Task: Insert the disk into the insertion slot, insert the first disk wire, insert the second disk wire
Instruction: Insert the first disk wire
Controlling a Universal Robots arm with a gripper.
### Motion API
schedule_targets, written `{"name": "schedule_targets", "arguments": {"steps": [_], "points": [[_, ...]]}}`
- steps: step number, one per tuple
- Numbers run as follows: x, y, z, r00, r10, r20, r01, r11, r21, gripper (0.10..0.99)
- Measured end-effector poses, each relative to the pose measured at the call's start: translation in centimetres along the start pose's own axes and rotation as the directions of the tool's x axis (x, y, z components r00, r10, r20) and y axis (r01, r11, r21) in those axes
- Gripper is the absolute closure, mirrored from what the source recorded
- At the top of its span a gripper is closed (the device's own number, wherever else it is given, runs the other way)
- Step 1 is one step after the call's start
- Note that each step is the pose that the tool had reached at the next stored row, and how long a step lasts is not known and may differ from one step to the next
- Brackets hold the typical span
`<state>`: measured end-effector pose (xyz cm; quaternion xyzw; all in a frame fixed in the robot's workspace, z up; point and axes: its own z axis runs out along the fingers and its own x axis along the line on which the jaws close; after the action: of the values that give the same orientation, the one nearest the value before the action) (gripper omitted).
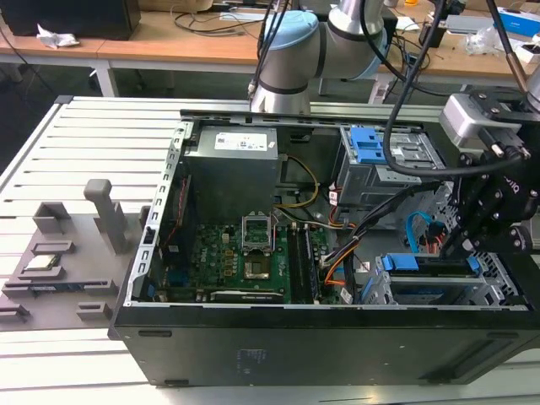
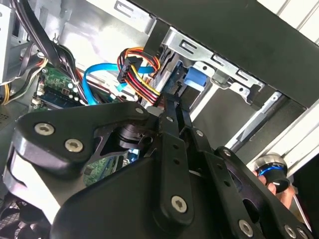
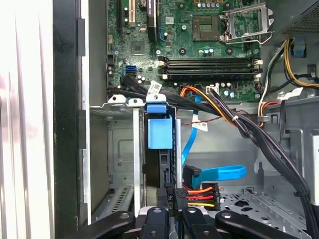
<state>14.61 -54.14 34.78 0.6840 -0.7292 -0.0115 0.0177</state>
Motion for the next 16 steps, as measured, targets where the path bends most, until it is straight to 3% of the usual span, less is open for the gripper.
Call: {"name": "schedule_targets", "arguments": {"steps": [12,16], "points": [[-0.02,-0.25,0.52,1.0,-0.002,0.0035,0.002,1.0,0.0,0.918],[-0.01,-0.24,0.08,1.0,-0.002,0.0035,0.002,1.0,0.0,0.918]]}}
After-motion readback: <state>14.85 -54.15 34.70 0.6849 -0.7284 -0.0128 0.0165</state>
